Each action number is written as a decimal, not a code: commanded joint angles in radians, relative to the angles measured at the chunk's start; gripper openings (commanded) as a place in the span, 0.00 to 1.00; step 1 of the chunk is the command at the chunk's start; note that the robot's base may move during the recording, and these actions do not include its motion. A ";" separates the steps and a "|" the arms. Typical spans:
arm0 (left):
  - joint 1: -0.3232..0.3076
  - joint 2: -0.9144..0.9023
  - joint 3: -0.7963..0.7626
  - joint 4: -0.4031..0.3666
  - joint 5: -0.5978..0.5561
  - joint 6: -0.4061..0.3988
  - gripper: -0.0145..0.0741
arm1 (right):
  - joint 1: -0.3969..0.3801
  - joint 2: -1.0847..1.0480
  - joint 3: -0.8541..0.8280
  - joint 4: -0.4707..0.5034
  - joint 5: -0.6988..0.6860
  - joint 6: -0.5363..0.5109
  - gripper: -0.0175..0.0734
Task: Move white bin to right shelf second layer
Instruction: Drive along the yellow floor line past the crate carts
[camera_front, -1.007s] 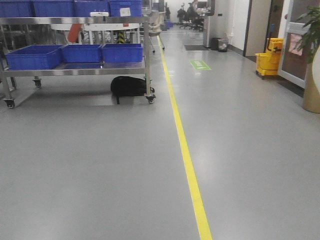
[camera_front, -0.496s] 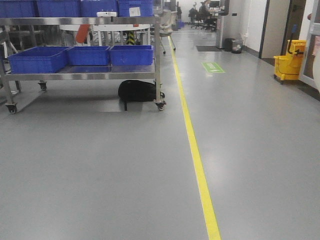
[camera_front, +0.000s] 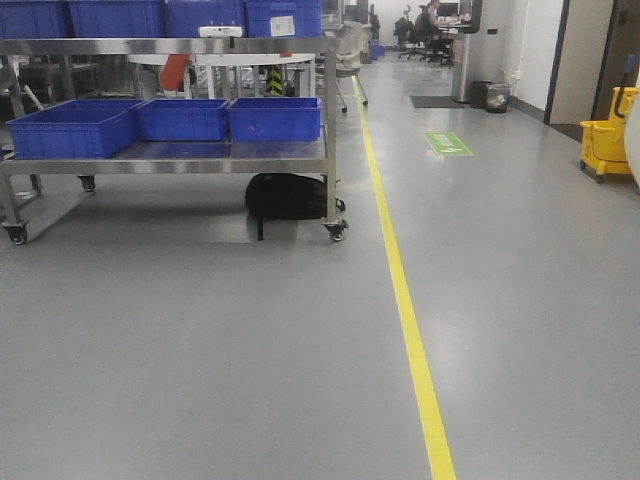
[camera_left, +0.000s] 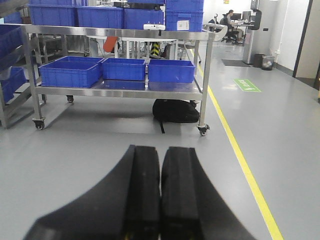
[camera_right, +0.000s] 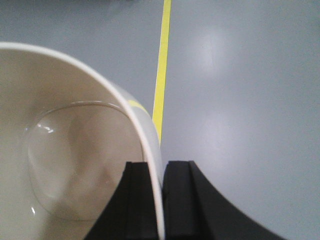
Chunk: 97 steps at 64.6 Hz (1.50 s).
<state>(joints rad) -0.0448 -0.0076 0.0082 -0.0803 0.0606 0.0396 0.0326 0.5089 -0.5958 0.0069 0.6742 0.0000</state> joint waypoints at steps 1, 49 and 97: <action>-0.006 -0.015 0.027 -0.005 -0.083 -0.005 0.26 | -0.005 0.002 -0.030 0.005 -0.090 0.000 0.25; -0.006 -0.015 0.027 -0.005 -0.083 -0.005 0.26 | -0.005 0.002 -0.030 0.005 -0.090 0.000 0.25; -0.006 -0.015 0.027 -0.005 -0.083 -0.005 0.26 | -0.005 0.002 -0.030 0.005 -0.090 0.000 0.25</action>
<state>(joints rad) -0.0448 -0.0076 0.0082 -0.0803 0.0606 0.0396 0.0326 0.5089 -0.5958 0.0069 0.6742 0.0000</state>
